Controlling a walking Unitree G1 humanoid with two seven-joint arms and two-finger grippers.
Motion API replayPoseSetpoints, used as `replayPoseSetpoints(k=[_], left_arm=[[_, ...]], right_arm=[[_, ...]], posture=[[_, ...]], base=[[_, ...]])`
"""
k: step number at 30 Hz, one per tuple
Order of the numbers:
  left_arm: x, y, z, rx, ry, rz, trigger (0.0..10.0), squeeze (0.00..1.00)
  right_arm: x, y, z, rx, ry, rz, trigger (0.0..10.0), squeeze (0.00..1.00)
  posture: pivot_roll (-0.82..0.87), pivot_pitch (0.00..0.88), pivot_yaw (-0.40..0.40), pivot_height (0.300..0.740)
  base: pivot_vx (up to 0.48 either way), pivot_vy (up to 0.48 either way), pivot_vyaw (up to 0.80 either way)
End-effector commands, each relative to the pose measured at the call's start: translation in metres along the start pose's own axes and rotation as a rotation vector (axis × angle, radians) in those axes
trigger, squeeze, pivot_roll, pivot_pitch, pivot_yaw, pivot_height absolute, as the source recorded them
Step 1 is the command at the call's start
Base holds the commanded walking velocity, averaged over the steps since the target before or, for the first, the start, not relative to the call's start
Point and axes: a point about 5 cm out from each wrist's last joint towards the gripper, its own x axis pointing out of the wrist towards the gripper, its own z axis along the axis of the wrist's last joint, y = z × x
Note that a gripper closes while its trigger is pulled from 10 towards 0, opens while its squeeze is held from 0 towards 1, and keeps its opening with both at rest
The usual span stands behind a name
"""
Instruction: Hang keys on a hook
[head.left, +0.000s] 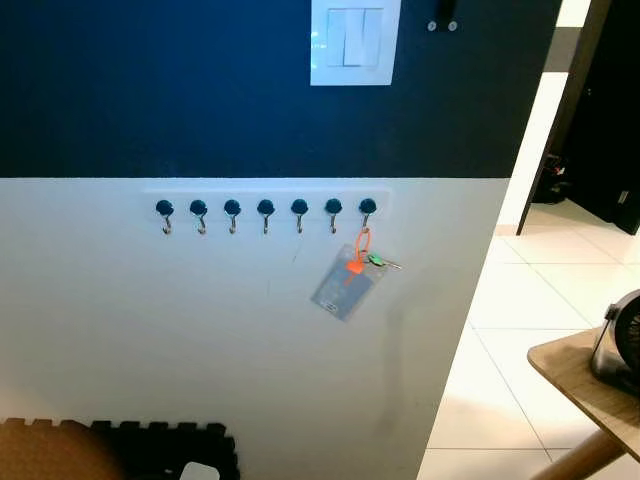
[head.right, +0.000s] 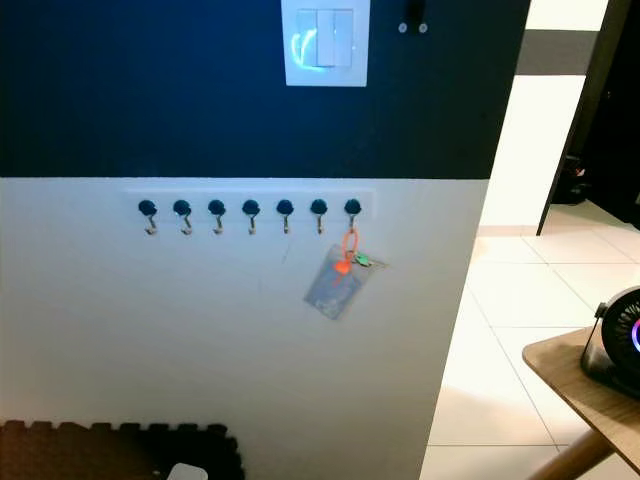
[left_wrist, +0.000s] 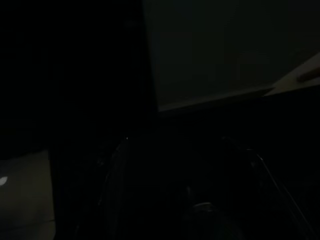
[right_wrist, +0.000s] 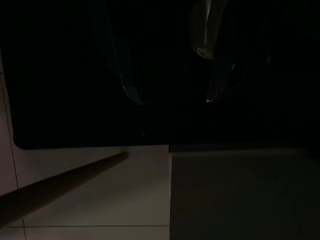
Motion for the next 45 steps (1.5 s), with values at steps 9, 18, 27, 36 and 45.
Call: replayPoseSetpoints(k=[9,18,27,36,45], left_arm=[[-0.003,0.001,-0.003,-0.008,-0.044,0.065,10.0,0.00],[-0.003,-0.002,0.001,0.009,-0.075,0.047,10.0,0.00],[-0.005,-0.003,-0.004,0.010,-0.068,0.043,10.0,0.00],[-0.006,-0.003,-0.006,0.000,-0.069,0.053,10.0,0.00],[-0.007,-0.003,-0.008,-0.008,-0.070,0.060,10.0,0.00]], right_arm=[[0.000,0.002,-0.002,-0.013,0.015,0.020,10.0,0.00],[-0.001,0.001,-0.004,-0.033,0.015,0.030,10.0,0.00],[-0.001,0.004,-0.003,-0.041,0.012,0.042,10.0,0.00],[0.000,0.005,-0.001,-0.058,0.008,0.055,10.0,0.00],[0.001,0.006,0.001,-0.069,0.005,0.063,10.0,0.00]], posture=[[0.04,0.044,-0.019,0.740],[0.04,0.046,-0.025,0.740],[0.04,0.042,-0.024,0.740],[0.05,0.036,-0.032,0.740],[0.05,0.034,-0.036,0.740]], base=[[0.000,0.000,-0.32],[0.000,0.000,-0.80],[0.000,0.000,-0.80],[0.000,0.000,-0.80],[0.000,0.000,-0.80]])
